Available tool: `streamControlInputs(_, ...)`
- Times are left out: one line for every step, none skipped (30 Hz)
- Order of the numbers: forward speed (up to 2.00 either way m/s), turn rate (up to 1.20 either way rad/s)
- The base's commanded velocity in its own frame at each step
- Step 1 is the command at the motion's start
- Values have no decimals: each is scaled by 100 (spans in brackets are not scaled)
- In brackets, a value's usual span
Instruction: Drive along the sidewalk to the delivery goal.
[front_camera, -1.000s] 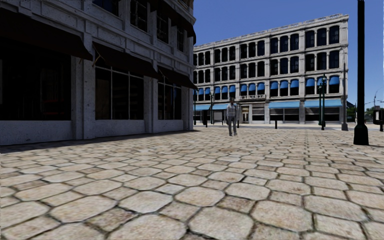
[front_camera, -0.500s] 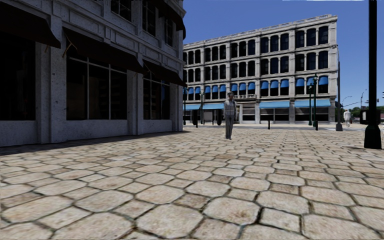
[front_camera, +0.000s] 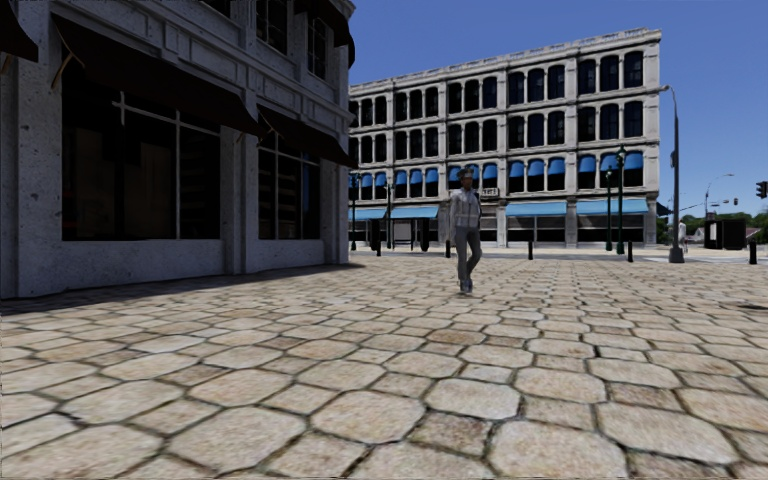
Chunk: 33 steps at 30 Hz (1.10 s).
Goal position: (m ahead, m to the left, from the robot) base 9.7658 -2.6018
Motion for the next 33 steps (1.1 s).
streamControlInputs(200,-11)
streamControlInputs(197,-11)
streamControlInputs(182,-11)
streamControlInputs(182,-11)
streamControlInputs(167,-11)
streamControlInputs(156,-11)
streamControlInputs(146,-14)
streamControlInputs(138,-22)
streamControlInputs(138,-22)
streamControlInputs(133,-28)
streamControlInputs(131,-30)
streamControlInputs(130,-31)
streamControlInputs(130,-31)
streamControlInputs(130,-31)
streamControlInputs(130,-31)
streamControlInputs(130,-31)
streamControlInputs(130,-31)
streamControlInputs(130,-31)
streamControlInputs(130,-31)
streamControlInputs(130,-30)
streamControlInputs(130,-28)
streamControlInputs(130,-24)
streamControlInputs(130,-24)
streamControlInputs(130,-21)
streamControlInputs(130,-13)
streamControlInputs(130,-4)
streamControlInputs(130,-2)
streamControlInputs(130,-2)
streamControlInputs(130,-1)
streamControlInputs(130,-1)
streamControlInputs(130,0)
streamControlInputs(130,0)
streamControlInputs(130,0)
